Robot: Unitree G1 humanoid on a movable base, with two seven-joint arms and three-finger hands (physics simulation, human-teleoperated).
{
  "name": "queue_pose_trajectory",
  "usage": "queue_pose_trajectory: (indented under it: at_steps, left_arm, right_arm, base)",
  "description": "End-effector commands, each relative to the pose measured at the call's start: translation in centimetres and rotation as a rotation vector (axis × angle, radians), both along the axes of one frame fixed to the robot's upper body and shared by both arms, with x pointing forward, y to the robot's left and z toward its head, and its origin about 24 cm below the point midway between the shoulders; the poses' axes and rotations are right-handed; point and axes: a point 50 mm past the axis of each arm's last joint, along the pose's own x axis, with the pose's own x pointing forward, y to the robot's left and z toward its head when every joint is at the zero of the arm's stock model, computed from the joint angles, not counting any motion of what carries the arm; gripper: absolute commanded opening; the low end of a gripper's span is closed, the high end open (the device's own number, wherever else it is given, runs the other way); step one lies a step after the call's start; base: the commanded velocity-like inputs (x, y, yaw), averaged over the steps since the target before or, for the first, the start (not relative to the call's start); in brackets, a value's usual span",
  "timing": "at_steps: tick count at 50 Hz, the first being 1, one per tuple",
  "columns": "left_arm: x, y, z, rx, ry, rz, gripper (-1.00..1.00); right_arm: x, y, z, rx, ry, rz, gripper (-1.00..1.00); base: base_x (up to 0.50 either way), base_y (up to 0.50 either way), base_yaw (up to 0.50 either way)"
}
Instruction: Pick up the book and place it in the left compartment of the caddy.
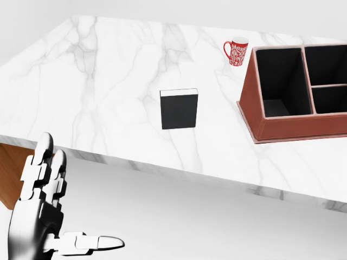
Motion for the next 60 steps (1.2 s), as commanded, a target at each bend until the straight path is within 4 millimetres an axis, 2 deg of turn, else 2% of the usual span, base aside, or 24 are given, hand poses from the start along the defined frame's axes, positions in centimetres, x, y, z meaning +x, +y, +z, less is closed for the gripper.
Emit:
queue_pose_trajectory:
  at_steps: [1,37,60]
  left_arm:
    - [-0.13,-0.17,0.19,0.021,-0.006,0.006,1.0]
    - [0.46,-0.23,-0.77,0.013,0.033,-0.015,1.0]
    - [0.17,-0.74,-0.69,0.002,0.03,-0.052,1.0]
  right_arm:
    - [0.04,-0.02,0.27,-0.007,-0.005,-0.002,1.0]
    - [0.19,0.01,0.05,-0.007,0.008,0.002,1.0]
    - [0.24,-0.11,0.01,-0.006,0.016,0.004,1.0]
  base:
    - [0.05,-0.18,0.0]
    - [0.05,-0.19,0.0]
    - [0.05,-0.19,0.0]
